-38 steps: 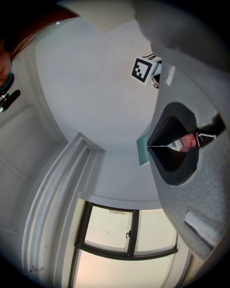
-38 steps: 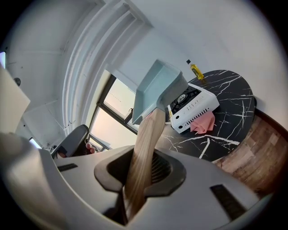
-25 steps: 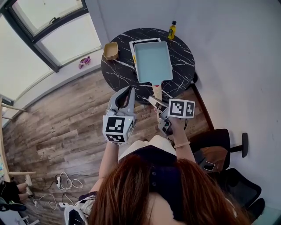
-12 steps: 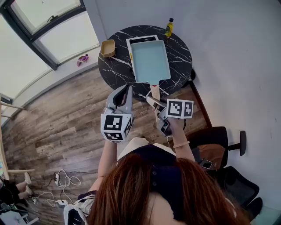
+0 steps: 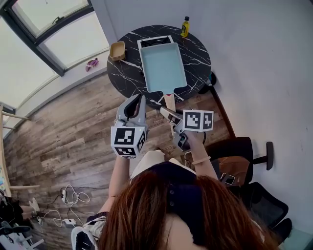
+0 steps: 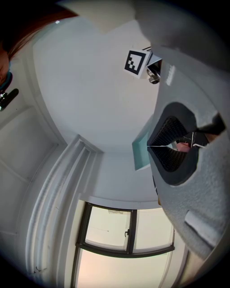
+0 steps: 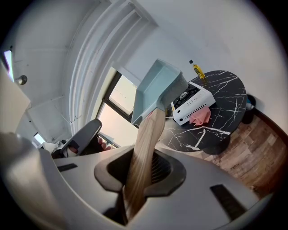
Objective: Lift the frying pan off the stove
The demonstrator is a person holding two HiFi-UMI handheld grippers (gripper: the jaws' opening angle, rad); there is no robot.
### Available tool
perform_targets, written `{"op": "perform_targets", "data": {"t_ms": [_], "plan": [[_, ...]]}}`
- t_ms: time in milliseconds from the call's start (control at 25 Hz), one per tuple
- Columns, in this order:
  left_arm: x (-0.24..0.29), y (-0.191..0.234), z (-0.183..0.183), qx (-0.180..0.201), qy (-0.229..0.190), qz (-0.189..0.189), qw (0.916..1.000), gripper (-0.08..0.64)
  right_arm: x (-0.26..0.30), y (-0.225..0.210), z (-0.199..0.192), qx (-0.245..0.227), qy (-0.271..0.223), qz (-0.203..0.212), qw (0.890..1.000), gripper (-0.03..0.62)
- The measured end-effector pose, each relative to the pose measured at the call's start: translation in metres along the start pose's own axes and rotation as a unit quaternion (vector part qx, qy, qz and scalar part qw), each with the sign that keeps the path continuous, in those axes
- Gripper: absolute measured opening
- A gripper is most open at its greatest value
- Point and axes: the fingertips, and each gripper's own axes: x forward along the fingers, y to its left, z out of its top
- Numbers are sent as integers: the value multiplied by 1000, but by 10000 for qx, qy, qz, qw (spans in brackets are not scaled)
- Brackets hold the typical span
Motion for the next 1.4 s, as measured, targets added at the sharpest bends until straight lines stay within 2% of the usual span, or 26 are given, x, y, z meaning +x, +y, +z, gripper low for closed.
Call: {"op": "perform_targets", "data": {"t_ms": [400, 560, 800, 1400], "plan": [[-20, -24, 1, 48, -5, 109, 9999, 14, -25, 7, -19, 18, 26, 123, 9999, 77], [-43, -54, 2, 110, -69, 168, 9998, 14, -55, 10, -39, -26, -15, 199, 9998, 77], [-62, -77, -2, 100, -61, 223, 9997, 14, -77, 14, -55, -91, 5, 255, 9996, 77], [-64, -76, -2, 36, -10, 327, 9995, 14, -79, 16, -58, -90, 172, 274, 9994, 78]]}}
